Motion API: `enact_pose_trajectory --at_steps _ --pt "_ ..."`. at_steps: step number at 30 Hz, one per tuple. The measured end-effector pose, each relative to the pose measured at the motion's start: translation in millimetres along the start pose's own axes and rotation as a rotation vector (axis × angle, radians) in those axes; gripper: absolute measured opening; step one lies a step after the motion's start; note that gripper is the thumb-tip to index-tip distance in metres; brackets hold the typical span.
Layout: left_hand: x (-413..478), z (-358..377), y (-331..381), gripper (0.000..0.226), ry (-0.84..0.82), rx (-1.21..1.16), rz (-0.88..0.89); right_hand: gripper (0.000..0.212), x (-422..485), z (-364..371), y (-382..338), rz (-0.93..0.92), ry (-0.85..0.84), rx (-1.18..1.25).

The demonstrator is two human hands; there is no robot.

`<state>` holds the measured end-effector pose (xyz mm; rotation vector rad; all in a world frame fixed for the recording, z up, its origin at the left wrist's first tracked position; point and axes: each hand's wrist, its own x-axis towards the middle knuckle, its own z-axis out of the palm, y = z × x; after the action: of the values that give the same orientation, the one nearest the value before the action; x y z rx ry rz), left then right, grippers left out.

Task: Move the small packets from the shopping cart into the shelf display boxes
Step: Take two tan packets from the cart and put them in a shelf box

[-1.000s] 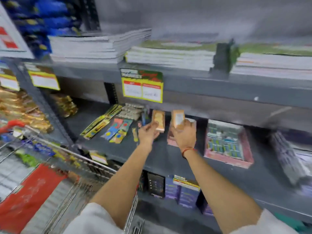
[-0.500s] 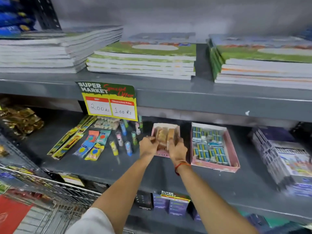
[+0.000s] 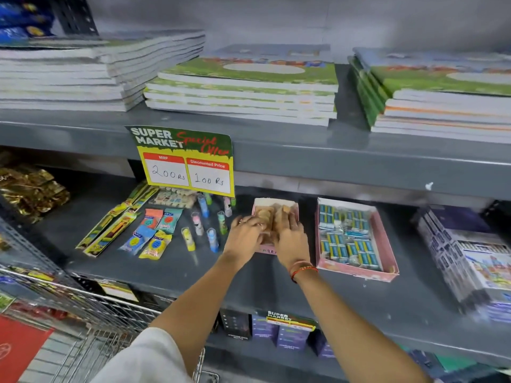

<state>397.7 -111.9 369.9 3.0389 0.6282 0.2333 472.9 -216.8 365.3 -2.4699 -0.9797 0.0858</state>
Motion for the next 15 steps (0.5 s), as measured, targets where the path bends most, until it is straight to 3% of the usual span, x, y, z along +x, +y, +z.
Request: enact_pose_trajectory --at_steps 4,8,15 --pt "1 5 1 0.038 0.001 0.031 -0.014 0.061 12 0 1 -0.028 -0.020 -0.187" --pt "-1 13 -3 0.040 -0.004 0.051 -0.004 0.065 13 -11 16 -0.067 -0.145 -0.375" --pt "0 21 -10 0.052 -0.044 0.147 0.049 0.070 11 -6 15 -0.160 -0.203 -0.492"
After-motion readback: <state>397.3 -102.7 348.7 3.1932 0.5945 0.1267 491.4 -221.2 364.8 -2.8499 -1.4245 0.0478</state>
